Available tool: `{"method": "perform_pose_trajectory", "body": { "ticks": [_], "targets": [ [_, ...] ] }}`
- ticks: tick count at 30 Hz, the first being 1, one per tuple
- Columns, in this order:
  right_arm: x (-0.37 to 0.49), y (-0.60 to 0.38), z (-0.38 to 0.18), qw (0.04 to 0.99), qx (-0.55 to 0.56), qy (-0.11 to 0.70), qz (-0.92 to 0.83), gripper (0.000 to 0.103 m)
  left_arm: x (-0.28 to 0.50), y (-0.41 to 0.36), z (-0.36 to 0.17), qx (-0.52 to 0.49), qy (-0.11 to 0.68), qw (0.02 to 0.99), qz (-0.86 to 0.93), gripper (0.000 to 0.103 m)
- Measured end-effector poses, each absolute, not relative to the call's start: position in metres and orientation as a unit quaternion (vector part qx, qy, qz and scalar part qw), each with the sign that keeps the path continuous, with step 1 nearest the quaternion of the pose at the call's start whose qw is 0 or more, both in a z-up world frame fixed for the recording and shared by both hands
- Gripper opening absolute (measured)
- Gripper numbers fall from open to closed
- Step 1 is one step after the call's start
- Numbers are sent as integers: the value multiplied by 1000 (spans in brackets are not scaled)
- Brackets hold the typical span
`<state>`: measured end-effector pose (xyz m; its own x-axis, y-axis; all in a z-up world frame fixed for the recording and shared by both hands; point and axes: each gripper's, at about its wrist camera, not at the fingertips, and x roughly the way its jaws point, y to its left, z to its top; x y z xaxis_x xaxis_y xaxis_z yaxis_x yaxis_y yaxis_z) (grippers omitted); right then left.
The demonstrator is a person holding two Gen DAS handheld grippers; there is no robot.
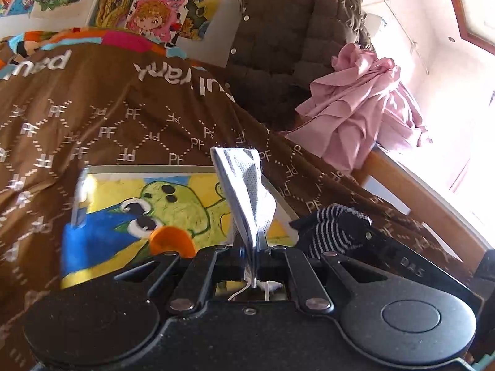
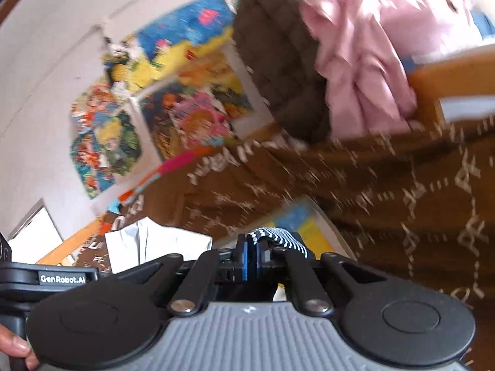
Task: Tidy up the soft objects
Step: 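Carry the grey mask and striped cloth over the cartoon box lid with both tools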
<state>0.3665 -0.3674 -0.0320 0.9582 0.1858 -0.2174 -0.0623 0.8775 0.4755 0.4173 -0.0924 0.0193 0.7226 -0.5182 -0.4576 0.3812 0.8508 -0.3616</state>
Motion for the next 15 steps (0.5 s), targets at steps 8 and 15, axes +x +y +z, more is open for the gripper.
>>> {"method": "perform_pose_trajectory", "body": {
  "ticks": [8,15],
  "targets": [
    [387,-385,-48,954,262,137,52,6,470,-130,-7,-109,303,912,-254,6],
    [402,-387,-55,945,278,161,53,6,482,-141,-27,-104,327,909,-236,6]
  ]
}}
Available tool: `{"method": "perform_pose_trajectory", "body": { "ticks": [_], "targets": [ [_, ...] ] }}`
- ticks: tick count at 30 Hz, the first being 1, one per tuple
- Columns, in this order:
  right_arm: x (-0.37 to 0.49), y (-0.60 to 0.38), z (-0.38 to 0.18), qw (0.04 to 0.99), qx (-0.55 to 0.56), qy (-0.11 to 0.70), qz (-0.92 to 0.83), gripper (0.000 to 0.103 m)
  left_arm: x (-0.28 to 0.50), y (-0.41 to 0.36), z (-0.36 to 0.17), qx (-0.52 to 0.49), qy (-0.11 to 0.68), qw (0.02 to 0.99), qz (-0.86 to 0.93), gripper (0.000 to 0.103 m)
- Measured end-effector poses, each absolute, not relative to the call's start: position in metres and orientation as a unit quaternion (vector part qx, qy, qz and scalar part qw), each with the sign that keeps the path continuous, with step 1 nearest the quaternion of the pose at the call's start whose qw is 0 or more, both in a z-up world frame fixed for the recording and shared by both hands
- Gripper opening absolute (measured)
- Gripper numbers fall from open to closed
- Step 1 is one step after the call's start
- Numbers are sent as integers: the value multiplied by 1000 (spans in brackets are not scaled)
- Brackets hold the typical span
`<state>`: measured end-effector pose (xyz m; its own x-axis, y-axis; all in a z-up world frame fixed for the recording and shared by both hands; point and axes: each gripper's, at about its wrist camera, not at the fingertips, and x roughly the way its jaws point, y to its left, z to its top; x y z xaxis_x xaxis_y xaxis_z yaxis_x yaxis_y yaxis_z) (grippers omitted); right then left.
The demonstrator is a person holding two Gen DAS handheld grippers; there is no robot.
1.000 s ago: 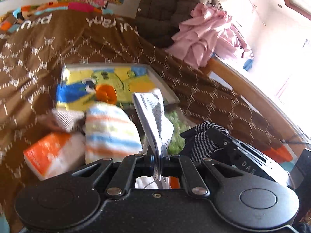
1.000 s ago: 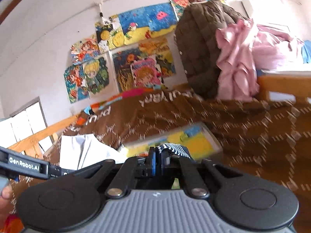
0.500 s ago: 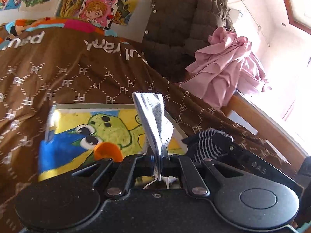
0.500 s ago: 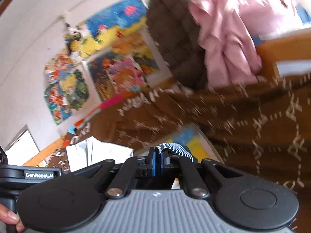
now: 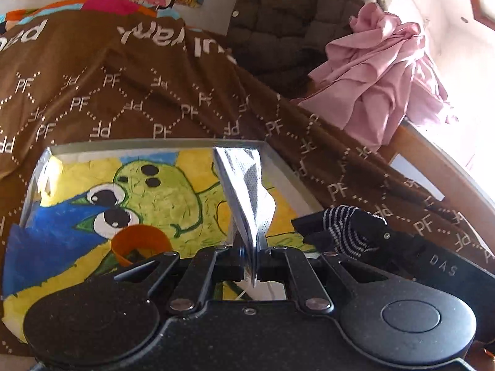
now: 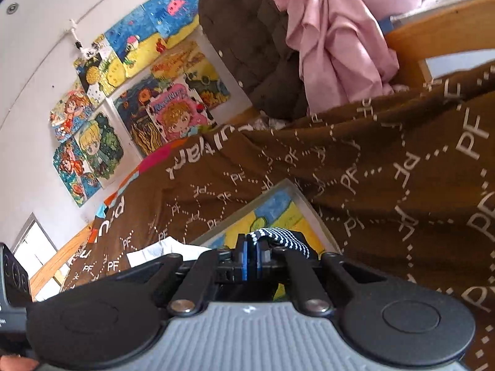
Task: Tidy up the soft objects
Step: 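Carry the grey mask and striped cloth over the cartoon box lid with both tools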
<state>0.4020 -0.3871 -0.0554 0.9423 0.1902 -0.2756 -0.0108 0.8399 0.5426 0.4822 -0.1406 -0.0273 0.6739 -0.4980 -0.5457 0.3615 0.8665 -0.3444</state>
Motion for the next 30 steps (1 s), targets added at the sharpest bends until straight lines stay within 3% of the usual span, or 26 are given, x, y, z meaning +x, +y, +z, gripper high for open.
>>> {"method": "perform_pose_trajectory", "body": {
  "ticks": [12,15,19,22,30],
  "targets": [
    [412,-377,-56,946,247,206,41,17,494,-150,-56,-96,370,899,-215,9],
    [411,-374,-55,947,240,210,39,31,494,-148,-58,-104,375,897,-208,11],
    [410,-373,-53,946,240,214,43,51,493,-144,-57,-108,377,899,-193,20],
    [410,-374,-52,945,239,218,46,59,489,-140,-54,-106,377,901,-188,23],
    [406,-377,-46,941,242,230,58,77,476,-136,-49,-100,371,904,-188,48]
  ]
}}
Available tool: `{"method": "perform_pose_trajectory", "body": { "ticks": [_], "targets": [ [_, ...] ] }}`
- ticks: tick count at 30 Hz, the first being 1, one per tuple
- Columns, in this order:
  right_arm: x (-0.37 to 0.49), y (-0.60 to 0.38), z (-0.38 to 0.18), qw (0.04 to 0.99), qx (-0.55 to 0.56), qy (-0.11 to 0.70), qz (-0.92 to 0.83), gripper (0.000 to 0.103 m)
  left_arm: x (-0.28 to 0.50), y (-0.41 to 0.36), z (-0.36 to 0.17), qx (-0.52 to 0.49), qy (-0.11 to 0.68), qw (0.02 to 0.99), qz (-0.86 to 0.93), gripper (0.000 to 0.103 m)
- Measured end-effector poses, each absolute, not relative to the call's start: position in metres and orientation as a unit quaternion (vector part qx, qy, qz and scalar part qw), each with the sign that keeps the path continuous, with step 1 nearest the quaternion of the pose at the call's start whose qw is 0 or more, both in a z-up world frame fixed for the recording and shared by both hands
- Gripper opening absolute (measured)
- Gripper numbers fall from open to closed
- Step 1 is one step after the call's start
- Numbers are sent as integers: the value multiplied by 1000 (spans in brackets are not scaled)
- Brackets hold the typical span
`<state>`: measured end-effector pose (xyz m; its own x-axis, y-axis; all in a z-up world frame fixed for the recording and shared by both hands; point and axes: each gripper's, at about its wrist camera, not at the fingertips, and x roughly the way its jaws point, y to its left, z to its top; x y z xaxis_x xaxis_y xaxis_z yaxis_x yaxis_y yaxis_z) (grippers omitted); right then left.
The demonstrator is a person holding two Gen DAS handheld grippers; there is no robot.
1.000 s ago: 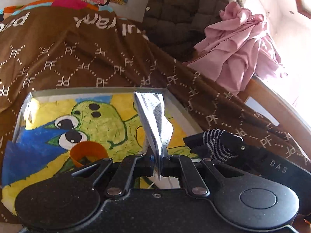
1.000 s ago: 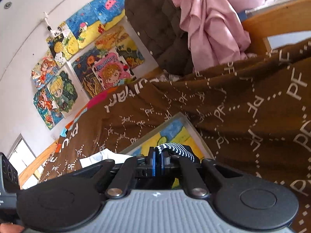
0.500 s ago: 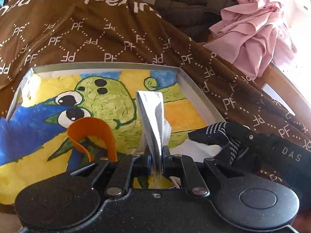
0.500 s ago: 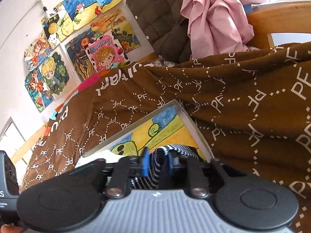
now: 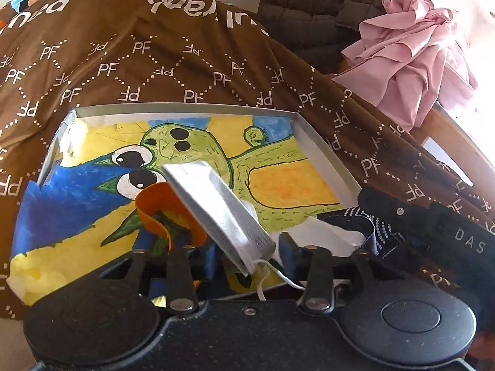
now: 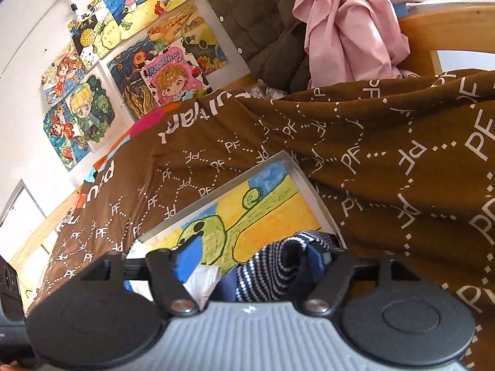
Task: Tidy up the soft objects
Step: 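Open the right tool to drop the striped cloth while the left tool lowers the mask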
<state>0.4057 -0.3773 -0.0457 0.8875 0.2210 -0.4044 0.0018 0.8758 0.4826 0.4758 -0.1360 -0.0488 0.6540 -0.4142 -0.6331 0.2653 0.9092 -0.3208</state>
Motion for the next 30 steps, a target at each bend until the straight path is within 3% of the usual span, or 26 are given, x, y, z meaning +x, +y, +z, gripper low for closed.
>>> {"method": "perform_pose_trajectory", "body": {
  "ticks": [5,10,13,17,30],
  "targets": [
    [398,-382,-39,936,256,233,68,86,464,-134,-44,-100,368,905,-189,65],
    [387,-386,-27,932,266,232,79,94,448,-130,-36,-102,361,908,-187,71],
    [378,-389,-20,930,273,232,84,98,436,-125,-29,-103,351,912,-186,80],
    [366,-393,-13,927,278,236,92,102,420,-118,-19,-104,338,917,-183,83],
    [318,-395,0,918,286,259,96,103,364,-102,13,-115,308,927,-182,91]
  ]
}}
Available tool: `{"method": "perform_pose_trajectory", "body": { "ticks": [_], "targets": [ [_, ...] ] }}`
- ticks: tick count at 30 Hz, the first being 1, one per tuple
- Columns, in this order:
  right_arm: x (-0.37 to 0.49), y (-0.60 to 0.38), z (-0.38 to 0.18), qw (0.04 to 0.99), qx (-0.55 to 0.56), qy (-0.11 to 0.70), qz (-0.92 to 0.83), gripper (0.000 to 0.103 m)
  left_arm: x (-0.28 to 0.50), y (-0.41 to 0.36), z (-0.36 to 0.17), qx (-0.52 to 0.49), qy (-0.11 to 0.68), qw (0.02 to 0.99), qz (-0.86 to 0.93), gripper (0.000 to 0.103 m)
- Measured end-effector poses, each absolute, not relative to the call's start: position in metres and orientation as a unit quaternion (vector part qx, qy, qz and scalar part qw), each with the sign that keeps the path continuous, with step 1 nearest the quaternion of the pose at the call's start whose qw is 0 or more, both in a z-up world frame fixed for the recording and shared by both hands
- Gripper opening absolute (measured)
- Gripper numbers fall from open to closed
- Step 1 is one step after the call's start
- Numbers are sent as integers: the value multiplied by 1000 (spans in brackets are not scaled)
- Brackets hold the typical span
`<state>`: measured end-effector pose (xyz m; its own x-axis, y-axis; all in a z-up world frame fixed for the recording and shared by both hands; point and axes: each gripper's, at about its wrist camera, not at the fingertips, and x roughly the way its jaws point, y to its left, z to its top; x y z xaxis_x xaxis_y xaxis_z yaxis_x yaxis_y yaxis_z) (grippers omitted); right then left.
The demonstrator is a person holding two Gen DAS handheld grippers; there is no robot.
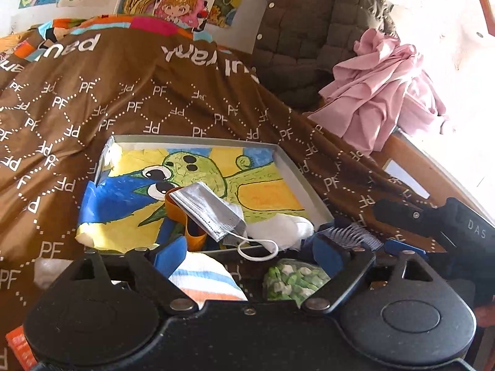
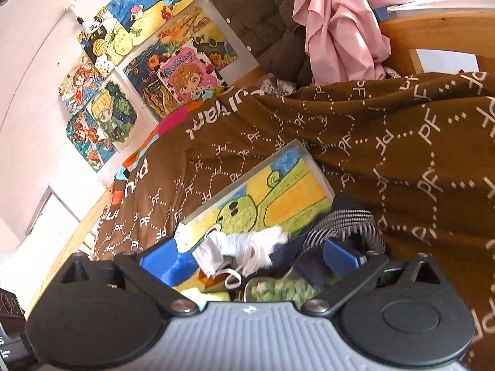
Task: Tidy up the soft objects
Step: 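Open the right tool to drop the striped cloth while the left tool lowers the mask, then move both open tools back over the pile of soft items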
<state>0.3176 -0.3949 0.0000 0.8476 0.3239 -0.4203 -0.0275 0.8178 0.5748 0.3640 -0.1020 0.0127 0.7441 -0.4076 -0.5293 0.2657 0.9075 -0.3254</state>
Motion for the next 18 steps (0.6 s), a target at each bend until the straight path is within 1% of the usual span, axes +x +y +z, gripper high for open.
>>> {"method": "perform_pose_trajectory", "body": {
  "ticks": [6,12,18],
  "targets": [
    [287,-386,-2,918,284,259,99,103,335,-92,19,-115,296,932,-177,95],
    [244,-362,5,939,232,236,94,103,301,-80,24,-110,275,939,-177,96],
    [204,-336,9,955,179,217,91,103,268,-65,24,-109,258,943,-177,99]
  ]
}}
